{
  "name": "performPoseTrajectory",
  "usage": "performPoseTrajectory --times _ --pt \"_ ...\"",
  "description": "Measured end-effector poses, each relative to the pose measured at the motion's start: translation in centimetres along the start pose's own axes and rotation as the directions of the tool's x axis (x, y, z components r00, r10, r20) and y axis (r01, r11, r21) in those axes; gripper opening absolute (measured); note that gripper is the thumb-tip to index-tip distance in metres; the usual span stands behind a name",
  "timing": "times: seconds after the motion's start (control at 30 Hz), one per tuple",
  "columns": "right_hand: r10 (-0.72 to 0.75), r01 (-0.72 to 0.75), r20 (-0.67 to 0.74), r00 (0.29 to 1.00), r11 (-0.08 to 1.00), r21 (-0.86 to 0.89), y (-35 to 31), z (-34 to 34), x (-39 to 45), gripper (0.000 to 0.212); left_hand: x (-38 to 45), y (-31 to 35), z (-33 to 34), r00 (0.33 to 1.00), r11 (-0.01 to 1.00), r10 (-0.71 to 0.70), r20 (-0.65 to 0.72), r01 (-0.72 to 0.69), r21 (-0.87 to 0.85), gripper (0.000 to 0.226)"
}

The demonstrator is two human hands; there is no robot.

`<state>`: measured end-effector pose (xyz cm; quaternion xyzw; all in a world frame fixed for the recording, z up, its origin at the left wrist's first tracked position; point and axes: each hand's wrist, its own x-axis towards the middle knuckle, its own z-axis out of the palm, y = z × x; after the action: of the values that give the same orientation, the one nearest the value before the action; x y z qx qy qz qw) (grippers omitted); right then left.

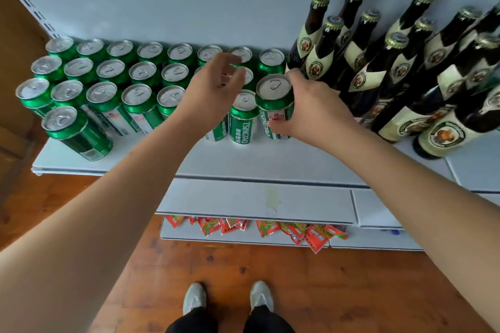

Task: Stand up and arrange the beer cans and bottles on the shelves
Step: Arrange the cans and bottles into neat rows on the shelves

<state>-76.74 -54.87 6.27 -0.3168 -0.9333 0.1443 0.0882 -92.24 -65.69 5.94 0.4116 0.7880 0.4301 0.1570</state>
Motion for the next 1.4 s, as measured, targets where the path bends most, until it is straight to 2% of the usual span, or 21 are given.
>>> performPoseTrajectory --times 0.07,0.1,0.17,0.23,0.33,0.43,0.63,0.7,0.77,0.9,1.0,1.07,1.13,1.2,1.27,1.33,1.4 --pt "0.046 -0.048 -0.032 0.998 0.997 -0.053 -0.3 0.3 0.8 0.065 0.7 -1.5 0.8 0.998 0.939 -0.034 -0.043 0.047 0.340 0.039" --pt "0.047 -0.050 -0.052 0.998 0.997 -0.067 -0.5 0.4 1.3 0.067 0.9 -2.0 1.2 0.999 0.873 -0.049 -0.005 0.045 0.486 0.043" --pt "0.031 -0.039 -0.077 0.997 0.994 -0.103 -0.9 0.3 2.6 0.072 1.0 -2.5 2.2 0.995 0.768 -0.052 0.090 -0.018 0.640 0.050" --pt "0.014 -0.022 -0.057 0.998 0.991 -0.131 -1.4 0.3 3.6 0.077 1.3 -2.5 2.9 0.992 0.709 -0.009 0.124 -0.081 0.700 0.064" --pt "-0.049 0.048 0.001 0.999 0.976 -0.214 -2.2 0.0 5.1 0.072 1.8 -2.5 3.2 0.994 0.677 0.038 0.099 -0.099 0.729 0.075" --pt "-0.071 0.081 0.040 0.997 0.929 -0.362 -2.5 -0.8 6.7 0.072 1.9 -2.5 2.7 0.992 0.707 0.058 0.116 -0.122 0.697 0.082" --pt "-0.037 0.127 0.178 0.983 0.840 -0.527 -1.8 0.2 9.4 0.075 1.8 -2.8 2.5 0.983 0.685 0.095 0.155 -0.177 0.707 0.077" --pt "-0.029 0.142 0.200 0.979 0.801 -0.582 -1.5 1.0 9.8 0.069 1.9 -3.2 2.7 0.982 0.690 0.106 0.158 -0.188 0.699 0.077" --pt "-0.036 0.142 0.186 0.982 0.788 -0.599 -1.4 1.9 9.9 0.063 2.0 -3.6 2.8 0.976 0.683 0.132 0.170 -0.214 0.699 0.076" --pt "-0.008 0.099 0.162 0.987 0.821 -0.563 -1.8 2.8 9.2 0.064 0.9 -4.6 2.0 0.959 0.714 0.212 0.188 -0.283 0.641 0.079" --pt "0.023 0.070 0.157 0.987 0.822 -0.565 -2.9 1.4 8.7 0.051 -1.5 -5.2 -0.1 0.930 0.811 0.366 0.028 -0.333 0.480 0.063" --pt "0.000 0.045 0.081 0.997 0.828 -0.558 -4.9 0.0 8.6 0.041 -3.8 -5.6 -2.3 0.878 0.846 0.444 -0.178 -0.346 0.406 0.046" --pt "-0.092 0.083 0.006 0.996 0.876 -0.475 -8.3 -1.2 8.6 0.037 -6.5 -6.5 -4.6 0.806 0.880 0.426 -0.411 -0.263 0.395 0.037" --pt "-0.204 0.186 -0.032 0.978 0.936 -0.299 -13.1 -1.2 8.6 0.034 -9.0 -8.4 -7.1 0.728 0.939 0.288 -0.622 -0.089 0.331 0.035" --pt "-0.319 0.314 -0.025 0.947 0.941 -0.124 -18.6 0.4 8.3 0.035 -10.4 -11.8 -9.5 0.658 0.972 0.081 -0.748 0.113 0.205 0.038" --pt "-0.434 0.435 0.022 0.900 0.900 -0.018 -23.5 3.1 7.8 0.043 -10.8 -15.5 -11.6 0.614 0.961 -0.108 -0.782 0.265 0.075 0.051" --pt "-0.497 0.499 0.093 0.863 0.867 -0.001 -27.1 6.4 7.5 0.052 -10.5 -18.5 -12.7 0.643 0.942 -0.253 -0.723 0.333 -0.033 0.069"
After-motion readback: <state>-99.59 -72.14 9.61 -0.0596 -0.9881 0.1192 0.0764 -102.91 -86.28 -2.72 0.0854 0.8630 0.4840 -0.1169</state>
